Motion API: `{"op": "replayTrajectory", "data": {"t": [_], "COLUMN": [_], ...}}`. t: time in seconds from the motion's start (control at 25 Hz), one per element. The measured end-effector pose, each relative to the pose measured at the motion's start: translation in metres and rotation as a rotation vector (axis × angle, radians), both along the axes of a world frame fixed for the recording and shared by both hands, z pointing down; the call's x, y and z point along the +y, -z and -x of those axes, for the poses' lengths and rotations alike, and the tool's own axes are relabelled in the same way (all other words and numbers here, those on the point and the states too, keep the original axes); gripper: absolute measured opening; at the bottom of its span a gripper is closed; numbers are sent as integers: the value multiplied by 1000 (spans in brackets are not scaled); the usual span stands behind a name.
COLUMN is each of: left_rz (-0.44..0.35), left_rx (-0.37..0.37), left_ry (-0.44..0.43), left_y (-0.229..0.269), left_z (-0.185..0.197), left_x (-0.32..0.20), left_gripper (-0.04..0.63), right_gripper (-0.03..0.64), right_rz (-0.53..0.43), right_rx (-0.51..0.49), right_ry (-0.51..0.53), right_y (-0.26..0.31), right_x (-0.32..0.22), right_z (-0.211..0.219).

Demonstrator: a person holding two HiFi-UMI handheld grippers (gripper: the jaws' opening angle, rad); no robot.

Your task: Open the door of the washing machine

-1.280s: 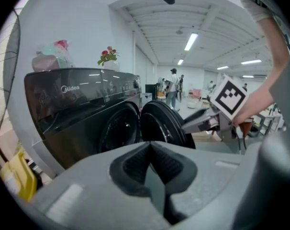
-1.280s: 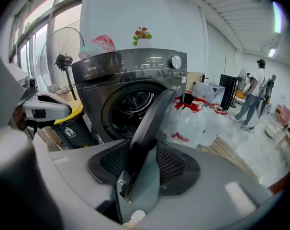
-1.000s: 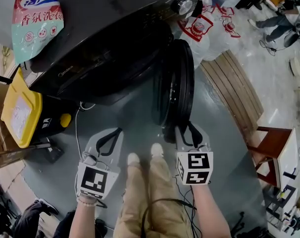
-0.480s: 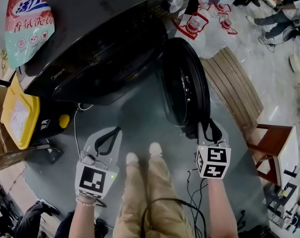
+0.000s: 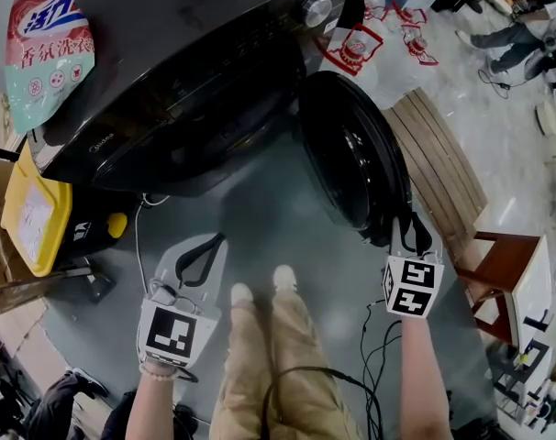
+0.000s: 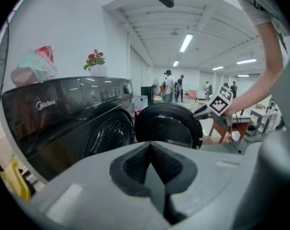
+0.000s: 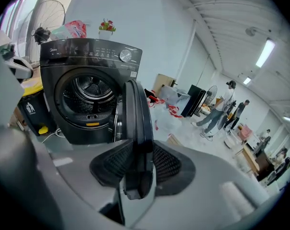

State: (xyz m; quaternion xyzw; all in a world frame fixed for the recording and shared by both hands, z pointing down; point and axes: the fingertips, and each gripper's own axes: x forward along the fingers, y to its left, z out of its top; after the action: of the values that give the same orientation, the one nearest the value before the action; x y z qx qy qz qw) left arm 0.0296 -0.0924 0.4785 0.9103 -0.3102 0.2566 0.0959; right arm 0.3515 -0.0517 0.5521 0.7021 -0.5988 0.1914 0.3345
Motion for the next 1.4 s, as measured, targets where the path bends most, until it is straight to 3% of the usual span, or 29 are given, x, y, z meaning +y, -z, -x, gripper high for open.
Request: {"op": "replayTrajectory", "data": {"t": [0.2, 0.4, 0.6, 0.8, 1.04, 1.28, 1.4], "left_rz": [-10, -15, -39, -32, -118, -117, -134], "left_rx": [-4, -3, 13, 35, -20, 4, 17], "left_ry": [-3, 25, 44, 70, 31, 55, 55], "left_y": [3, 6, 32, 75, 131, 182, 204], "left_z": [-3, 0, 3, 11, 26, 47, 57], "left_x": [-3, -9, -21, -25, -23, -4, 5], "left_gripper": [-8, -8, -8, -8, -8, -8, -8], "right_gripper": [109, 107, 108, 107, 76, 46, 37], "right_rz": [-16, -30, -10, -45, -155, -238, -280], "right_rx": [8, -59, -81, -69, -169, -344, -380], "right_ry": [-56, -131, -112, 45, 219, 275, 289], "right_y": [-1, -5, 12, 63, 142, 207, 236], "right_x": [-5, -8, -5, -2, -13, -10, -8], "right_z": [-27, -51, -50, -1, 85, 142, 158]}}
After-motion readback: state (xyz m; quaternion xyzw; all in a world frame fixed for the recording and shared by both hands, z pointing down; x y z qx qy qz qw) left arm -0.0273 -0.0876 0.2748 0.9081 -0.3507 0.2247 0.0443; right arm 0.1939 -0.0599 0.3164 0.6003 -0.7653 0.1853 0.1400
